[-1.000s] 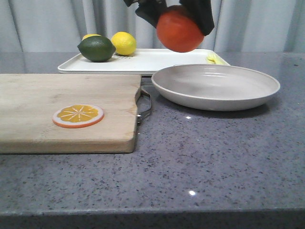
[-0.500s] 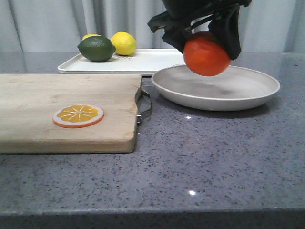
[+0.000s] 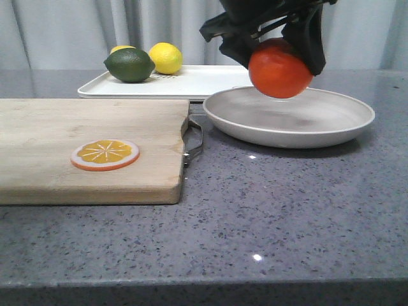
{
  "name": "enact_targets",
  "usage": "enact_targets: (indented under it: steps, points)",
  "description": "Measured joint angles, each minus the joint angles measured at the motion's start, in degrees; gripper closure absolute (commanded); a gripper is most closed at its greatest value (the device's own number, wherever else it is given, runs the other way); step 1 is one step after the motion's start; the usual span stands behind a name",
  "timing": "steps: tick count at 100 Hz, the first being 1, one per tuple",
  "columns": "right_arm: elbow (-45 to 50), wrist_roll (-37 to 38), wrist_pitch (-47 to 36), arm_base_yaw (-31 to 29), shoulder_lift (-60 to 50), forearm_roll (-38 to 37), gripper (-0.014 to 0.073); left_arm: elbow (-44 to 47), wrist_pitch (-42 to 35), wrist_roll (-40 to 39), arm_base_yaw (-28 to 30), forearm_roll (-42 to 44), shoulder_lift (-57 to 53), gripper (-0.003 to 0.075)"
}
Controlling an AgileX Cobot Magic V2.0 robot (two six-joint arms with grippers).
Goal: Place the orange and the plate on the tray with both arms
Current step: 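Lift the tangerine with the left gripper and carry it over the plate, then lower the tangerine onto the plate and open the left gripper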
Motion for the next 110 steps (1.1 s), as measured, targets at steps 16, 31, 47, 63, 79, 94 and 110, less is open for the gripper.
enact_targets:
  steps: [16, 31, 47, 63, 79, 94, 110]
  points:
    - [0.0, 0.0, 0.0, 0.0, 0.0, 0.0, 0.0126, 0.0, 0.0, 0.0, 0.0, -0.1, 0.0, 0.0433]
    - [0.0, 0.0, 0.0, 0.0, 0.0, 0.0, 0.0126, 0.0, 0.0, 0.0, -0.1, -0.1, 0.0, 0.0414]
    - [0.0, 0.0, 0.0, 0.0, 0.0, 0.0, 0.0126, 0.0, 0.0, 0.0, -0.1, -0.1, 0.0, 0.0414]
    - [0.0, 0.0, 0.0, 0.0, 0.0, 0.0, 0.0126, 0.0, 0.0, 0.0, -0.1, -0.1, 0.0, 0.0413]
    - [0.0, 0.0, 0.0, 0.0, 0.0, 0.0, 0.0126, 0.0, 0.0, 0.0, -0.1, -0.1, 0.0, 0.0365]
    - [0.0, 0.0, 0.0, 0.0, 0.0, 0.0, 0.0126, 0.0, 0.0, 0.0, -0.1, -0.1, 0.0, 0.0264]
    - [0.0, 0.0, 0.0, 0.0, 0.0, 0.0, 0.0126, 0.0, 0.0, 0.0, -0.1, 0.3, 0.2, 0.026]
